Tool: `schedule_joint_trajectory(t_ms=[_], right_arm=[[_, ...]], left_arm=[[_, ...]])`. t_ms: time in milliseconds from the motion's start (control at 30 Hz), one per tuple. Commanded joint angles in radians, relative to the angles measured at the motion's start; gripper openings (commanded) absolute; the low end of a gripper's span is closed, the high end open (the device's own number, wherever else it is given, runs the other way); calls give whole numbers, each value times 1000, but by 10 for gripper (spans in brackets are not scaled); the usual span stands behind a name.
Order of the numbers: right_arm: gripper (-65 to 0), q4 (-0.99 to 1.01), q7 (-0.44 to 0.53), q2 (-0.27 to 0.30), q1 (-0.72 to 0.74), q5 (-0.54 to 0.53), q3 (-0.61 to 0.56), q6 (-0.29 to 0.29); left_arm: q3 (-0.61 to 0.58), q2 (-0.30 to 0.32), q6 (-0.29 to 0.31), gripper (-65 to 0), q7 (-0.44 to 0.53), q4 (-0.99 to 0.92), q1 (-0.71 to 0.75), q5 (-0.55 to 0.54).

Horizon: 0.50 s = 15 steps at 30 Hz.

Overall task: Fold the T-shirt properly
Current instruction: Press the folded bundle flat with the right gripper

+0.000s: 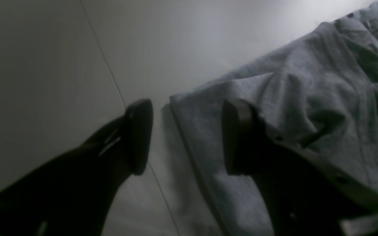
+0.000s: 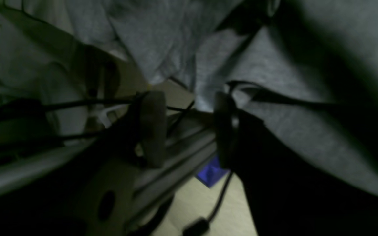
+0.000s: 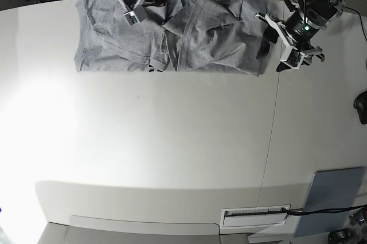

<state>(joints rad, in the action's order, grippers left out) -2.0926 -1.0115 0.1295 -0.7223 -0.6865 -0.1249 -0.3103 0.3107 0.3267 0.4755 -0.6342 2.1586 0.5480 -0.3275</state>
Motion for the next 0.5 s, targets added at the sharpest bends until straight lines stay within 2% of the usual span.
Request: schedule_joint_trajectory(t_ms=[0, 200, 367, 467], right_arm=[[-408, -3, 36, -13, -6, -23, 0, -8], [-408, 65, 51, -22, 27, -20, -2, -14], [-408, 105, 52, -22, 72, -16, -60, -14], [-408, 111, 51, -21, 97, 45, -101, -7]], left_arm=[[6, 6, 0, -331, 22, 16, 1, -14], [6, 6, 0, -331, 22, 16, 1, -15], [6, 6, 0, -331, 22, 16, 1, -15], [6, 6, 0, -331, 22, 16, 1, -18]])
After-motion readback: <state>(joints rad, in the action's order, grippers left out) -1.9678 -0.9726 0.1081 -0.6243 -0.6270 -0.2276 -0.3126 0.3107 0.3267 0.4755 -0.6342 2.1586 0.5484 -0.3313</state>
